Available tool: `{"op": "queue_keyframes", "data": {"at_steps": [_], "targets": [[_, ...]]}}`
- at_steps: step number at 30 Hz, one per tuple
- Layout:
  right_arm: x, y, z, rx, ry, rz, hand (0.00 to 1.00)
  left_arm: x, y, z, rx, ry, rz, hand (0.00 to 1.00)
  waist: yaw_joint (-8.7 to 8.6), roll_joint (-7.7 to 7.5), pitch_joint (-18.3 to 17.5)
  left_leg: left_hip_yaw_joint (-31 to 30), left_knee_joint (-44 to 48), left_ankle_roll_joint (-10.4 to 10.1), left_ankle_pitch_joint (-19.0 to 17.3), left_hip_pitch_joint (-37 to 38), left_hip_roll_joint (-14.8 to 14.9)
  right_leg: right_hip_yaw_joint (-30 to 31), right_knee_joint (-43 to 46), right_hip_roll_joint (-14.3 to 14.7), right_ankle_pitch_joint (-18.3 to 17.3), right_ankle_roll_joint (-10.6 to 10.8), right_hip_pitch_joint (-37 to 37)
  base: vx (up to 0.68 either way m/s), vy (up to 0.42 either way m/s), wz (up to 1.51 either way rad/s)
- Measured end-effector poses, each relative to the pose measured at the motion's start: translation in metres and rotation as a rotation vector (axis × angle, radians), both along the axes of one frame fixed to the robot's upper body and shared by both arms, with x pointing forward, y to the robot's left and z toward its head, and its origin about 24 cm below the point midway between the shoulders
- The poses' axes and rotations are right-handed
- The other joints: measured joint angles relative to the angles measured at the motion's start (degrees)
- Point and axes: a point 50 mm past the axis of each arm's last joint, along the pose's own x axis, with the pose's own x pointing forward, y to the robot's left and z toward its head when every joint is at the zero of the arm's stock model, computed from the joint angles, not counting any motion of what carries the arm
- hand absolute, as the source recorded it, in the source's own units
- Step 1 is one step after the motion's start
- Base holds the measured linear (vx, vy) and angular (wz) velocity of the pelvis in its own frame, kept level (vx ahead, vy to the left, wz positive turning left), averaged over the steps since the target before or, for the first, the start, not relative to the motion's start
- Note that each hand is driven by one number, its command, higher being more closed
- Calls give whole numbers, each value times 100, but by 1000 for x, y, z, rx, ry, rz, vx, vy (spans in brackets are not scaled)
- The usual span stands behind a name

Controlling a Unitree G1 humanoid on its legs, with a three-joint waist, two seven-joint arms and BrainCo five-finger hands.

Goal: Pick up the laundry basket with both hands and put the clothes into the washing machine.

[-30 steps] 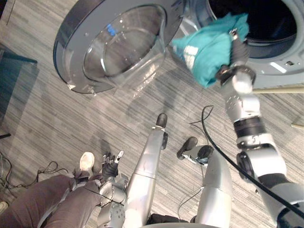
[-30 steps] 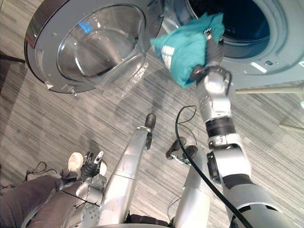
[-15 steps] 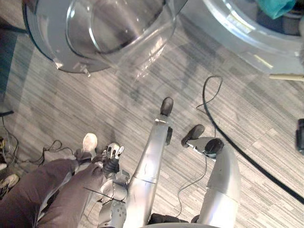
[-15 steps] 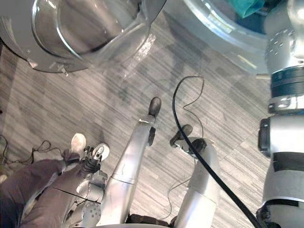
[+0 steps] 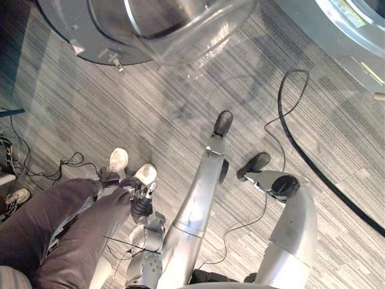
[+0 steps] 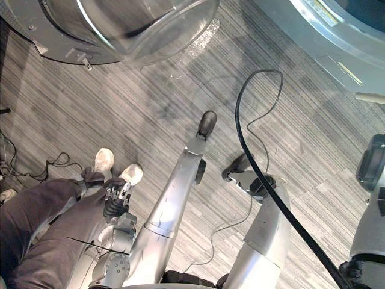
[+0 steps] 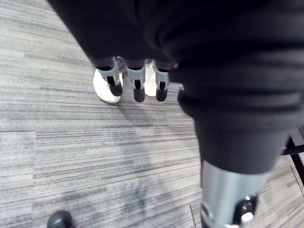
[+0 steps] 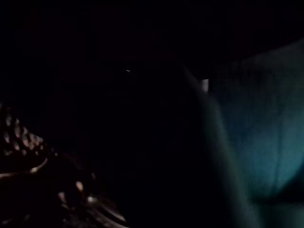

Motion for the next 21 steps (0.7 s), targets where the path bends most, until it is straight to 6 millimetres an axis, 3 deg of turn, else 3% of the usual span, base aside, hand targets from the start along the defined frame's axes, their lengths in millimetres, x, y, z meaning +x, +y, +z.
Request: {"op": "queue_keyframes", "data": {"at_steps": [8,11,18,21], "targets": [[0,7,5,22,-33,40,0,1,1,4,3,-18,15,0,41,32,17,11,-52,-64,55,6,-21,12,94,-48,-15,-14,-47,-46,68,5],[-3,6,5,22,-22,-36,0,3,4,11,13,-51,18,0,27,40,18,11,-117,-112,86,35,-96,15,133,-111,-82,-139,-47,-51,65,17],[4,16,5,-81,43,-125,0,3,4,14,14,-63,18,0,25,61,17,-10,-165,-142,103,82,-61,11,142,-75,-88,-144,-40,-56,69,1],[11,18,-9,-99,36,-88,0,4,4,14,14,-64,18,0,30,64,15,-33,-160,-141,101,155,-57,-10,133,-65,-94,-133,52,-54,79,1]]}}
